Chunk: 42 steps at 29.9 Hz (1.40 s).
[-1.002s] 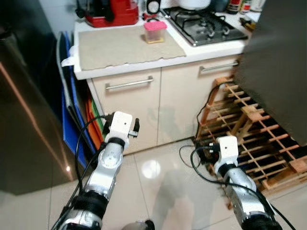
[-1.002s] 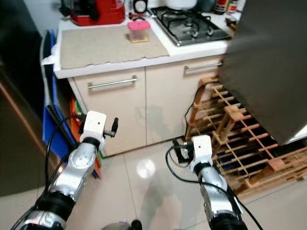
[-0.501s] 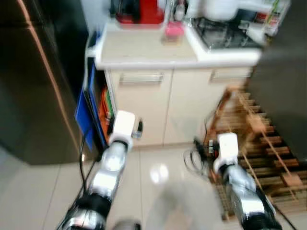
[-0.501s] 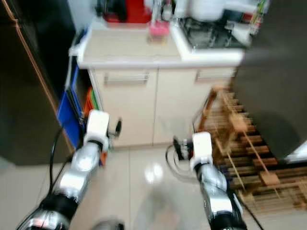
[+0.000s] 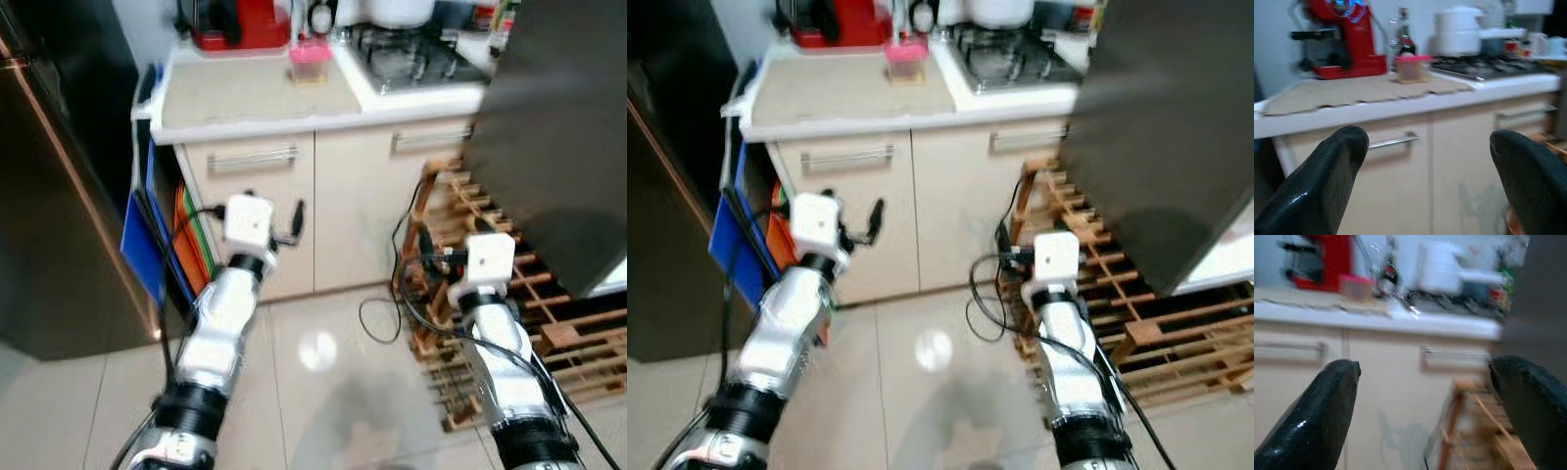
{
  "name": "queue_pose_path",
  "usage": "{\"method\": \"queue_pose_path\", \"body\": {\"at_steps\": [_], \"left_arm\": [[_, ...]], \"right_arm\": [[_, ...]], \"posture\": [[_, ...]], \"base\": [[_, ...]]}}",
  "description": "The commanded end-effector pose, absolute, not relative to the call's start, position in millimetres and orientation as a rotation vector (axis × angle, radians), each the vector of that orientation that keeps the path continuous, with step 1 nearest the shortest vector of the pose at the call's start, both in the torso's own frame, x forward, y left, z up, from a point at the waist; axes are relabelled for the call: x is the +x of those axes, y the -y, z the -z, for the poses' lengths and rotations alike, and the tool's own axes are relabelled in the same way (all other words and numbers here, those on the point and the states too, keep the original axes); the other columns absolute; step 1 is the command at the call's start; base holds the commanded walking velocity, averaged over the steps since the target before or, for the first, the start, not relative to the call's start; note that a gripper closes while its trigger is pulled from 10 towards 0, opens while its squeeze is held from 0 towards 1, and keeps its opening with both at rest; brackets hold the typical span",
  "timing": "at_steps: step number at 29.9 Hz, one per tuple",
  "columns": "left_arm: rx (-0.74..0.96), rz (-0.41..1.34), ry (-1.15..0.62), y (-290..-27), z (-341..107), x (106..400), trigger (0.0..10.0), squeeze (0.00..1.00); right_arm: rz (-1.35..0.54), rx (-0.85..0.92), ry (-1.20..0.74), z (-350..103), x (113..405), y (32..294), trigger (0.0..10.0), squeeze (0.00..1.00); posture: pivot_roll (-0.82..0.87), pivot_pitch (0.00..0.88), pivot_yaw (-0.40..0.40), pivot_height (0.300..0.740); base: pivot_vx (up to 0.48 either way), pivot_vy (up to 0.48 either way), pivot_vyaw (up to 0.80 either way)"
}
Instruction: Restocking fridge
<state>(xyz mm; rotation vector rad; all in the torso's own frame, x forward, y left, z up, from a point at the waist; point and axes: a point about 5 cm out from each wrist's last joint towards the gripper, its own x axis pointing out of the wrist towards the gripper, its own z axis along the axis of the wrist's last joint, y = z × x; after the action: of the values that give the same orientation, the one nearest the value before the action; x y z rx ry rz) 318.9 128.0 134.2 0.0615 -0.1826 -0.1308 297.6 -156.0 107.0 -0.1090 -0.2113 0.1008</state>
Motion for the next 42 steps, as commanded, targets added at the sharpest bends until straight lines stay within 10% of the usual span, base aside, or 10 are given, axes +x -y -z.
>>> {"method": "queue_pose_path", "body": {"at_steps": [1,42], "left_arm": [[0.035,0.092,0.18,-135.2,-137.3,317.2,10.0,0.0],[0.076,0.248,0.297,-103.3,-172.8,315.7,10.0,0.0]], "right_arm": [[-0.11,-0.115,0.215,-112.8,297.6,153.8,10.0,0.44],[-0.134,-0.083,0.184,-115.8,300.5,141.3,10.0,0.44]], "posture": [[-0.07,0.013,0.013,0.74],[-0.06,0.0,0.013,0.74]], "base": [[0.454,0.0,0.0],[0.477,0.0,0.0]]}}
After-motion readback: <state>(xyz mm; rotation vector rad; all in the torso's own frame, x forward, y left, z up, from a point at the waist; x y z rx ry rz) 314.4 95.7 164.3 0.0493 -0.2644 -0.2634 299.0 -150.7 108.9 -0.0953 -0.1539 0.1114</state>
